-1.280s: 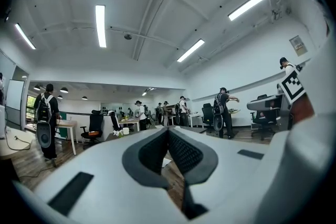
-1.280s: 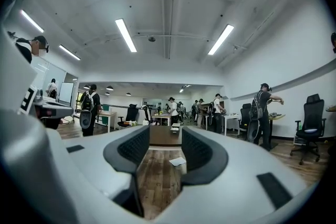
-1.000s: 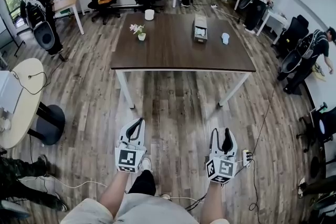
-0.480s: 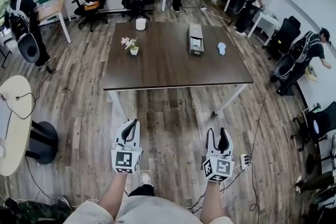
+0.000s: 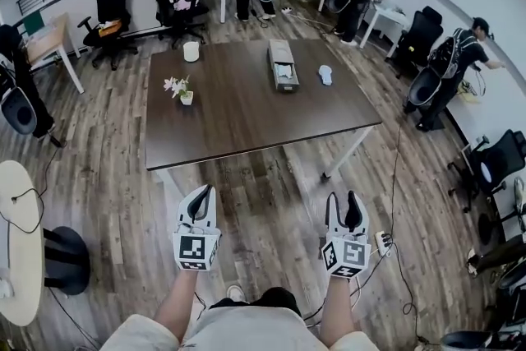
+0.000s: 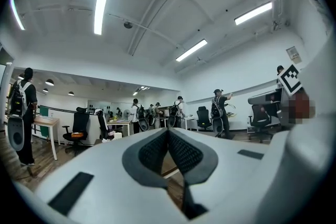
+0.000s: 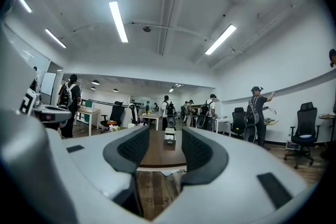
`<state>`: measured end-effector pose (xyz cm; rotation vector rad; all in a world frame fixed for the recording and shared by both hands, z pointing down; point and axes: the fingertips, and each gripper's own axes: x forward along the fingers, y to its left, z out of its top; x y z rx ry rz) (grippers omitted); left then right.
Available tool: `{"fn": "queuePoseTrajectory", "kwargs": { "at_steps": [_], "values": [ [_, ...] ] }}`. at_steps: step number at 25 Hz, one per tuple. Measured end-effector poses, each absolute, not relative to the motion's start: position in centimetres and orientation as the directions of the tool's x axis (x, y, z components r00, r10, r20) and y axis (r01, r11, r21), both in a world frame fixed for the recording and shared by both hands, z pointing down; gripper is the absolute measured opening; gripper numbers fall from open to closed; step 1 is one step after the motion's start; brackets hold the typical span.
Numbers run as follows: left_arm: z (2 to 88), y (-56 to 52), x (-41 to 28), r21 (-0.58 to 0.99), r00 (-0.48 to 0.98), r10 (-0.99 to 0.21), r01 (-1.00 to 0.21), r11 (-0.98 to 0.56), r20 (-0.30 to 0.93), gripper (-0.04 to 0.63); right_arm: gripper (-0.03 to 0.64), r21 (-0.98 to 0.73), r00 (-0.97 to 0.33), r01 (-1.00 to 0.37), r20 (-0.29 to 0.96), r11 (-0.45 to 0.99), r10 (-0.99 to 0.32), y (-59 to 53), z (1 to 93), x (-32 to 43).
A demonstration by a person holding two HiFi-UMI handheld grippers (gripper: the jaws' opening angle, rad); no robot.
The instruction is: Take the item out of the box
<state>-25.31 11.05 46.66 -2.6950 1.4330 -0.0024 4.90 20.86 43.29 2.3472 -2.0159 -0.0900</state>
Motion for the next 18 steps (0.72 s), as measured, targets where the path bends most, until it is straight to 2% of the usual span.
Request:
{"fn": "queuePoseTrajectory", "kwargs": {
  "at_steps": [12,18],
  "values": [
    [45.8,5.6,-21.8,-0.093,0.577,-0.813,-0.816,-0.571,-0.069,0.002,0.196,0.049,0.173,-0.983,-0.047,-0.175,-0.984,15.7,43.6,8.3],
    [45.5,1.6,-17.3,-0.095,0.583,-0.81,-0.811,-0.577,-0.057,0.002,0.196,0.031,0.174,-0.984,-0.058,-0.176,-0.983,11.5,43.1,12.4]
  ]
}}
